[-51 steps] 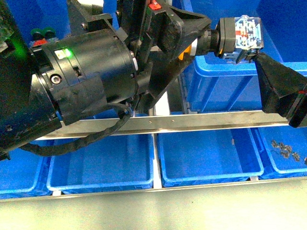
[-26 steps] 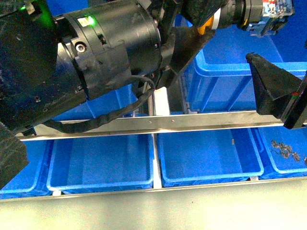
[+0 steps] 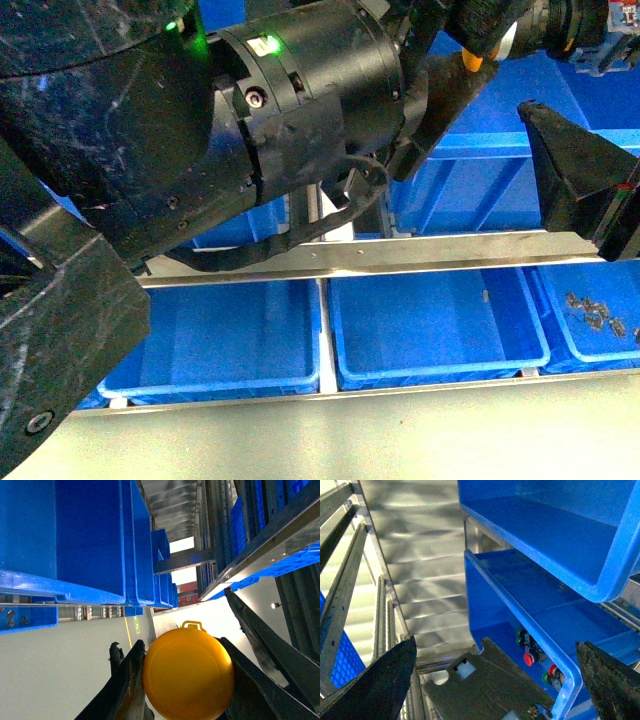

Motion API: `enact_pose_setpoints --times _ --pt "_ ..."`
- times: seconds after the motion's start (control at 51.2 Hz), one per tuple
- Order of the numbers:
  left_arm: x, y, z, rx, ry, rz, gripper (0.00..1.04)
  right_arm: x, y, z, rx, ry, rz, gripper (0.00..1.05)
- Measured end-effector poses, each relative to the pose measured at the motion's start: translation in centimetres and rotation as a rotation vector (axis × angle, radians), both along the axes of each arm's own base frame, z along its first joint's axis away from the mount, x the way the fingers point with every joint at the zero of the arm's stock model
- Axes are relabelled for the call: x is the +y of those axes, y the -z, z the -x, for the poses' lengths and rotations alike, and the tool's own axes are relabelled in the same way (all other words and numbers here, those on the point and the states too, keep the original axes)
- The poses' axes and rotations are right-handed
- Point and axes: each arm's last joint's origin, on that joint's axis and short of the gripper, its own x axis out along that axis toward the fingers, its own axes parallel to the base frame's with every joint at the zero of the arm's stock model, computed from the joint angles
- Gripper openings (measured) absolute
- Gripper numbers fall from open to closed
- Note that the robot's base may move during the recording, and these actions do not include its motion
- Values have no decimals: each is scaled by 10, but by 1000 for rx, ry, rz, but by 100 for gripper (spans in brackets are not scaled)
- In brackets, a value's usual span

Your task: Pick red and yellow buttons and place in box

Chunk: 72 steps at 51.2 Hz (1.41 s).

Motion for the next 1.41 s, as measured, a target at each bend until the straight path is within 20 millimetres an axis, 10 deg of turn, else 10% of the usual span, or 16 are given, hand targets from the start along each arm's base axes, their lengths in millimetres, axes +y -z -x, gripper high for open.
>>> enact_pose_setpoints --times 0.449,0.722,0.937,1.308,1.405 --pt "-4 7 1 20 9 -10 33 1 -4 -3 -18 -4 24 97" --pt "-4 6 1 34 8 11 33 5 -4 -4 -16 -8 70 42" --pt "-4 6 1 58 8 28 34 6 -4 -4 -16 -6 72 39" --pt "-4 6 1 69 -1 35 100 7 -7 -6 -26 10 91 39" --pt "-4 6 1 71 0 37 95 8 -8 -8 -22 18 101 39"
